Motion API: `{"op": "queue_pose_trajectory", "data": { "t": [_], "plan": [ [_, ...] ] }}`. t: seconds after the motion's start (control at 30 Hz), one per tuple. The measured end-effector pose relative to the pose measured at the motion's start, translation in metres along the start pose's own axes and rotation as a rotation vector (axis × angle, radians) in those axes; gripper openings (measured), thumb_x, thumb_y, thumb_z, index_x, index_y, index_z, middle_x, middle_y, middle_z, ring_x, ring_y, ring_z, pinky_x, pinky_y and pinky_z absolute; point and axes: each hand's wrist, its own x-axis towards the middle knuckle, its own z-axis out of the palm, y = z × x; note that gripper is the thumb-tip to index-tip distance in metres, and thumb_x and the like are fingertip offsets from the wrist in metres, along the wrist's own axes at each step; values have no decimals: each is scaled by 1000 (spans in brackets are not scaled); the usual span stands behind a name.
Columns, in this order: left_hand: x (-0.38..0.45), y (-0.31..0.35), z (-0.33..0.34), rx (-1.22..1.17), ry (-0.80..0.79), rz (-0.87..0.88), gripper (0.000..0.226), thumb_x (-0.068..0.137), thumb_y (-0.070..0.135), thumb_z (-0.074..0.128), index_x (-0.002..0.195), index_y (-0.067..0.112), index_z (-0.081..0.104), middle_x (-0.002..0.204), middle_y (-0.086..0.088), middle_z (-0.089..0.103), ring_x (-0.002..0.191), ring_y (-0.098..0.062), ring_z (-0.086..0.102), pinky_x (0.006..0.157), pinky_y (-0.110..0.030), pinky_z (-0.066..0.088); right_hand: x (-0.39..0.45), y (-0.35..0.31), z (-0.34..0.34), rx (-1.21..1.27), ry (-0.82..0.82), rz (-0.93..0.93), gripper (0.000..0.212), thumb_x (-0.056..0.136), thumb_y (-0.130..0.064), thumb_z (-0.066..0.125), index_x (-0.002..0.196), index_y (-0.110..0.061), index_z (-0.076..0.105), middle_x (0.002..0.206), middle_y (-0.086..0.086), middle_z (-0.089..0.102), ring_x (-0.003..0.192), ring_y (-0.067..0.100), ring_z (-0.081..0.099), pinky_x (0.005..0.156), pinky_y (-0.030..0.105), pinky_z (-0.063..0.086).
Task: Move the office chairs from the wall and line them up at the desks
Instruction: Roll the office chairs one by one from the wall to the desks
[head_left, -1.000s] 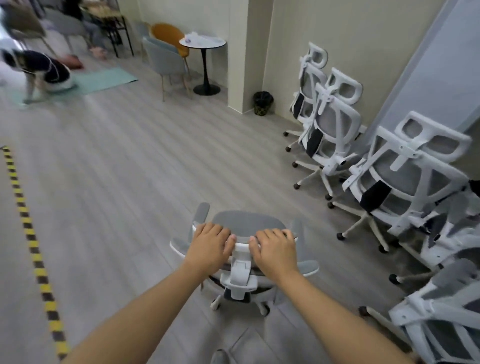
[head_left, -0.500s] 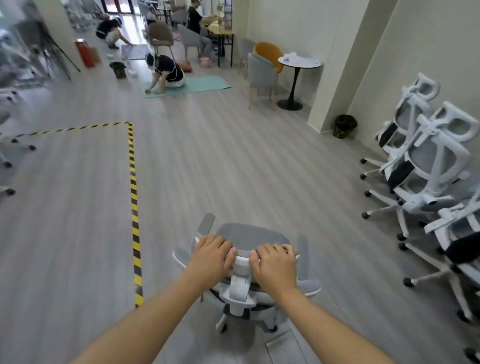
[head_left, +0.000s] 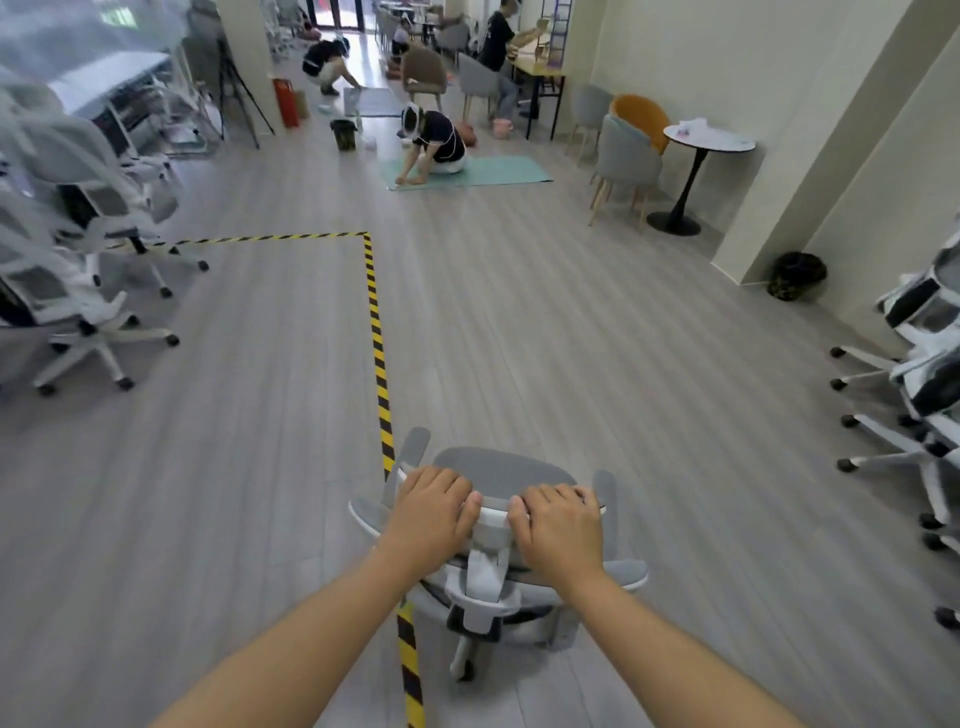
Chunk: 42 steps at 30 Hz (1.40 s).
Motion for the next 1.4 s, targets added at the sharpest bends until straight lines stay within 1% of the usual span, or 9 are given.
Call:
{"op": "queue_pose_trajectory", "data": {
  "t": [0.23, 0.4, 0.53, 0.67, 0.83, 0.97, 1.13, 1.27, 1.4],
  "plan": [
    [-51, -131, -46, 25, 51, -135, 39, 103, 40, 27, 87, 22, 58, 86, 5, 58, 87, -18, 49, 87, -35, 39, 37, -142, 27, 58, 8, -135, 37, 95, -40, 46, 66, -22, 61, 66, -5, 63, 65, 19, 57, 74, 38, 42],
    [-76, -223, -73, 47, 114, -225, 40, 103, 40, 29, 85, 21, 60, 83, 4, 58, 84, -20, 49, 84, -35, 37, 78, -233, 55, 117, 19, -262, 37, 96, -39, 45, 68, -22, 63, 66, -6, 64, 63, 18, 56, 73, 37, 42],
    [-87, -296, -93, 88, 152, -285, 40, 104, 40, 30, 84, 21, 59, 82, 3, 58, 83, -20, 50, 82, -37, 41, 119, -301, 78, 154, 21, -361, 38, 96, -39, 44, 67, -23, 63, 64, -6, 62, 61, 17, 55, 74, 37, 41],
    [-93, -362, -116, 121, 211, -344, 35, 102, 37, 37, 80, 20, 58, 77, 2, 55, 79, -21, 50, 77, -38, 41, 164, -369, 103, 161, -15, -445, 39, 98, -40, 42, 69, -23, 60, 64, -6, 60, 61, 18, 54, 75, 38, 40],
    [-107, -469, -152, 174, 228, -481, 32, 101, 37, 38, 79, 22, 57, 78, 5, 54, 78, -18, 49, 78, -36, 39, 222, -482, 134, 211, -32, -586, 40, 99, -43, 39, 69, -23, 59, 65, -5, 59, 61, 18, 53, 72, 38, 39],
    [-117, -554, -178, 186, 222, -574, 31, 99, 36, 36, 82, 22, 58, 82, 5, 56, 82, -18, 49, 81, -36, 38, 260, -575, 156, 236, -47, -622, 40, 98, -43, 41, 69, -22, 58, 65, -5, 58, 63, 20, 53, 72, 38, 39],
    [-131, -668, -213, 207, 224, -649, 28, 96, 33, 37, 83, 22, 59, 83, 5, 56, 83, -18, 49, 82, -37, 38, 303, -694, 182, 279, -34, -665, 37, 96, -40, 45, 65, -20, 54, 61, -3, 55, 60, 21, 51, 69, 38, 37],
    [-152, -768, -241, 236, 241, -663, 31, 98, 34, 35, 83, 23, 60, 84, 6, 58, 83, -16, 49, 81, -37, 38, 334, -796, 210, 285, -10, -680, 38, 96, -41, 43, 66, -21, 55, 61, -4, 55, 60, 20, 52, 70, 39, 39],
    [-172, -858, -273, 222, 218, -669, 32, 99, 36, 35, 83, 23, 60, 83, 5, 59, 82, -19, 50, 83, -39, 38, 356, -891, 230, 287, -29, -667, 39, 95, -41, 46, 63, -19, 54, 58, -4, 54, 57, 21, 51, 71, 37, 36]
  ]
}}
